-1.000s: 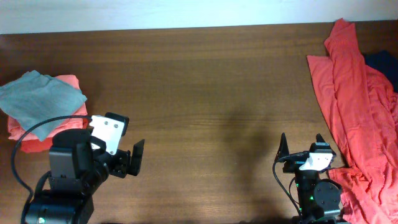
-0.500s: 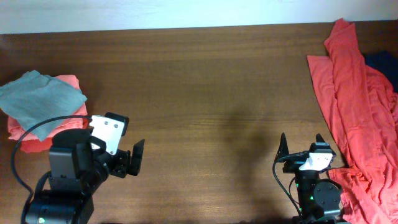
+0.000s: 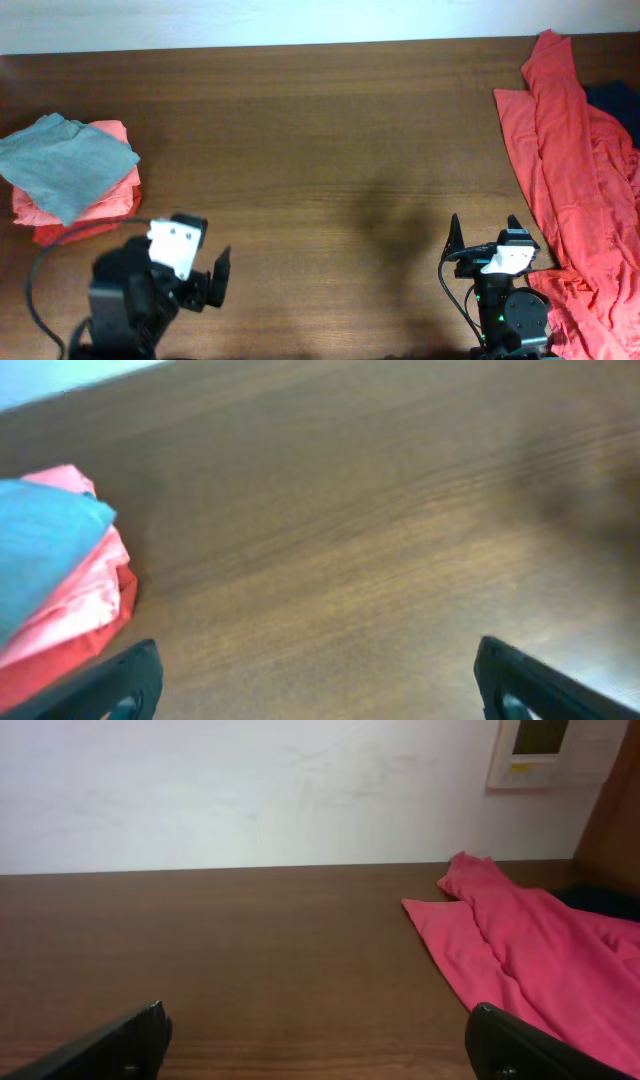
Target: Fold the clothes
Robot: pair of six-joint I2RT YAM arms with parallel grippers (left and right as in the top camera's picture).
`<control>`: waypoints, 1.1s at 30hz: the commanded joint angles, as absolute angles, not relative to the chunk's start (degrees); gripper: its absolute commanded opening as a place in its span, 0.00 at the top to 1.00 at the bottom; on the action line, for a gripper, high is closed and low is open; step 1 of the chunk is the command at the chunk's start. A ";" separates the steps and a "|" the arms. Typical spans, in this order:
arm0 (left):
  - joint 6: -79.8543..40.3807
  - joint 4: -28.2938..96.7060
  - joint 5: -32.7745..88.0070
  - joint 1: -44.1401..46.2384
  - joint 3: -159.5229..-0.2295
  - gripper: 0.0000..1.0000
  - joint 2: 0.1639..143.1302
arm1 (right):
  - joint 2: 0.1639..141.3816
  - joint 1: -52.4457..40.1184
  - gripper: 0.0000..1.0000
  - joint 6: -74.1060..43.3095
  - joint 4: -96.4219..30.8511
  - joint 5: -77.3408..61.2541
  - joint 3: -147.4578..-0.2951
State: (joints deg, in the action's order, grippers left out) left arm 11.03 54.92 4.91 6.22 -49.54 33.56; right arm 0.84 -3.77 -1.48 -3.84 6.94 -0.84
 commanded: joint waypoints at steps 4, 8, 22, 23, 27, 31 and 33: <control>10.26 35.99 3.16 6.24 -28.51 0.01 18.15 | 0.25 -3.36 0.01 -1.50 -4.03 6.48 -0.32; 8.19 24.03 3.14 6.24 -18.94 0.01 12.25 | 0.25 -3.36 0.01 -1.50 -4.03 6.48 -0.32; 8.21 3.40 -1.50 6.24 -0.51 0.01 0.27 | 0.25 -3.36 0.01 -1.50 -4.03 6.48 -0.32; 8.21 4.75 -1.34 6.24 -0.51 0.01 0.27 | 0.25 -3.36 0.01 -1.50 -4.03 6.48 -0.32; 8.25 4.75 -0.93 6.24 -0.51 0.01 0.27 | 0.25 -3.36 0.01 -1.50 -4.03 6.48 -0.32; 8.25 4.75 -0.91 6.24 -0.51 0.01 0.27 | 0.25 -3.36 0.01 -1.50 -4.03 6.48 -0.32; 8.25 4.75 -0.91 6.24 -0.51 0.01 0.27 | 0.25 -3.36 0.01 -1.50 -4.03 6.48 -0.32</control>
State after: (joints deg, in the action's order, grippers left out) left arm 8.78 4.75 -0.49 6.22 -0.91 0.84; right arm 0.80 -3.77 -1.52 -3.84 6.55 -0.84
